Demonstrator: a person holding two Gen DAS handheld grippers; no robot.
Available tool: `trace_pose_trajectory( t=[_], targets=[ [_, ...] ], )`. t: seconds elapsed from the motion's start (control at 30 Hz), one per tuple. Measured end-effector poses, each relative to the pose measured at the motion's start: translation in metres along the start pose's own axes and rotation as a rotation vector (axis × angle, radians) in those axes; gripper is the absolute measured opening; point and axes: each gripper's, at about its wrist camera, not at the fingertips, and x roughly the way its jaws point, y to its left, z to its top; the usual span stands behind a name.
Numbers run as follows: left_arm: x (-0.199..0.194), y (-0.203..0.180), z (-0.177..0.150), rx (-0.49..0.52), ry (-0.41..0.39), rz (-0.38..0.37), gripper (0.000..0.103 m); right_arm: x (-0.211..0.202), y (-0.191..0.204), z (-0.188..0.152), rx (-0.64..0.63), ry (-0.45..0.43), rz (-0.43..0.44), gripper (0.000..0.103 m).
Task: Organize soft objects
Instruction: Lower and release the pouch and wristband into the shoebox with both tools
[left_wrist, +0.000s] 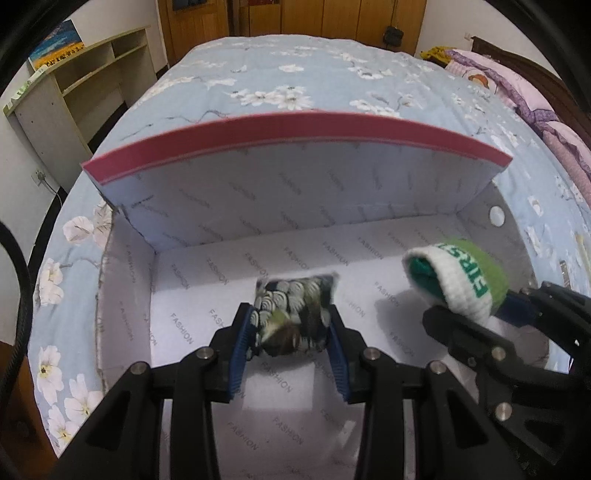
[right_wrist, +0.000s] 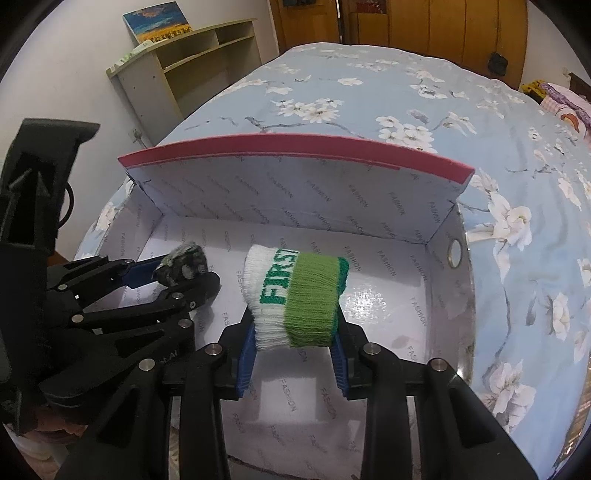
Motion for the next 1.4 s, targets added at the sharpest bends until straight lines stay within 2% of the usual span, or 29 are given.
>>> trace_pose_trajectory(
  t=[0.13, 0.3, 0.47, 0.53, 0.6, 0.7, 0.83, 1.2, 1.4],
  targets=[
    [0.002, 0.000, 0.001, 0.005, 0.003, 0.001, 0.041, 0.003, -0.001, -0.001, 0.009, 0.006, 0.004, 0.035],
    [0.003, 0.000, 0.002, -0.007, 0.012, -0.004, 0.048, 0.007, -0.008, -0.001, 0.049, 0.020, 0.023, 0.042],
    [0.004, 0.003, 0.002, -0.015, 0.024, 0.006, 0.062, 0.006, -0.011, -0.001, 0.057, 0.009, 0.006, 0.049],
    [0.004, 0.005, 0.003, -0.023, 0.024, 0.009, 0.064, 0.005, -0.012, -0.001, 0.057, 0.001, -0.001, 0.052],
    [0.003, 0.006, 0.003, -0.026, 0.016, 0.015, 0.065, 0.003, -0.013, -0.001, 0.058, -0.004, -0.011, 0.065],
    [0.000, 0.009, 0.002, -0.036, 0.002, 0.014, 0.071, 0.001, -0.014, -0.002, 0.061, -0.011, -0.018, 0.072],
    [-0.008, 0.010, 0.002, -0.041, -0.017, 0.016, 0.075, -0.004, -0.014, -0.003, 0.059, -0.019, -0.013, 0.072],
    [-0.049, 0.011, -0.016, -0.048, -0.067, -0.017, 0.075, -0.034, -0.002, -0.015, 0.020, -0.061, 0.006, 0.072],
    [-0.076, 0.005, -0.030, -0.022, -0.104, -0.004, 0.075, -0.054, 0.005, -0.027, 0.004, -0.083, 0.019, 0.072]
  ],
)
